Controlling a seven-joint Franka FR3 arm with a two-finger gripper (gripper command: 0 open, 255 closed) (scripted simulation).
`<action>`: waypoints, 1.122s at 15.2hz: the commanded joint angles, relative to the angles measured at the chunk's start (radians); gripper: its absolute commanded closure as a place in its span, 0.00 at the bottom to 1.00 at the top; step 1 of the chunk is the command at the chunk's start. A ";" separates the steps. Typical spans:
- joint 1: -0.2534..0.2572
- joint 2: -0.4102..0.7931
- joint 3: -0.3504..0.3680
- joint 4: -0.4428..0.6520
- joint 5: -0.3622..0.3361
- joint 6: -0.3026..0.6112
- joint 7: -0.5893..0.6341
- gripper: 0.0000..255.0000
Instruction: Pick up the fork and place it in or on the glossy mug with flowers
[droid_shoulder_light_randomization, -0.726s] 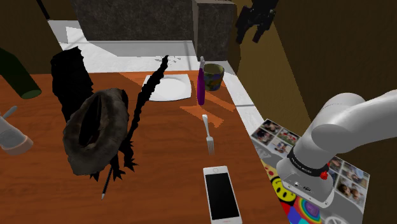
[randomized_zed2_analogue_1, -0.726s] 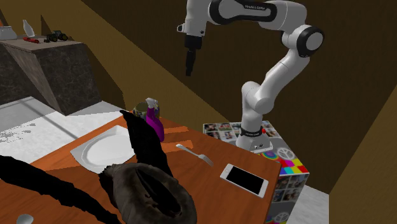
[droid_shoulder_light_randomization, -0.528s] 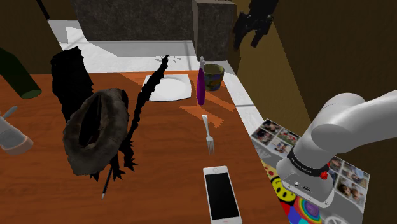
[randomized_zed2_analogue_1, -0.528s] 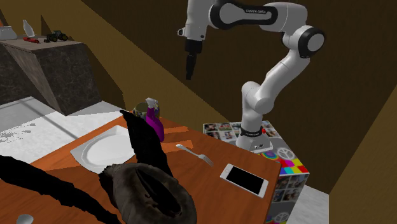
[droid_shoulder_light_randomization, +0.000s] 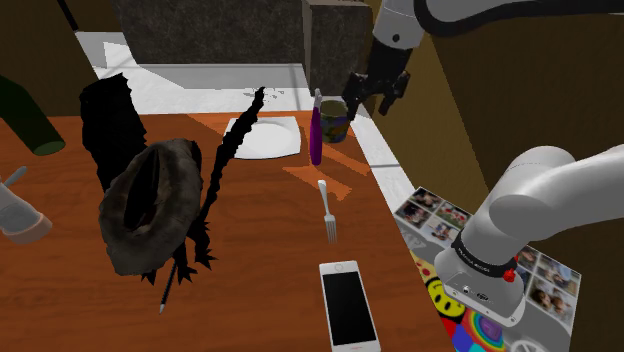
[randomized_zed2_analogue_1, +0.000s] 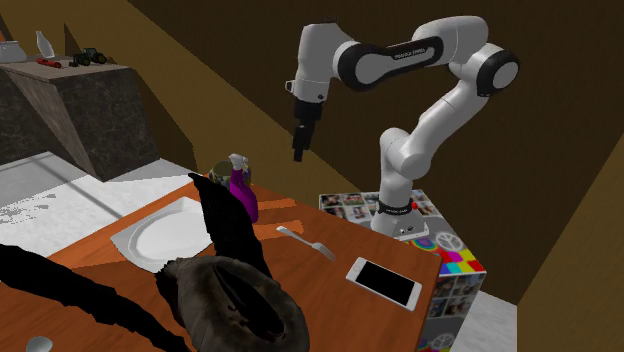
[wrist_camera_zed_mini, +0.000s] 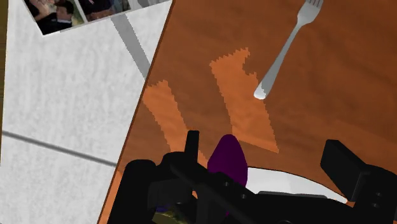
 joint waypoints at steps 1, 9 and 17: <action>0.001 0.009 0.052 -0.052 0.018 0.061 0.067 0.00; -0.012 0.143 0.273 -0.158 0.070 0.288 0.337 0.00; -0.098 0.365 0.492 -0.169 0.033 0.500 0.598 0.00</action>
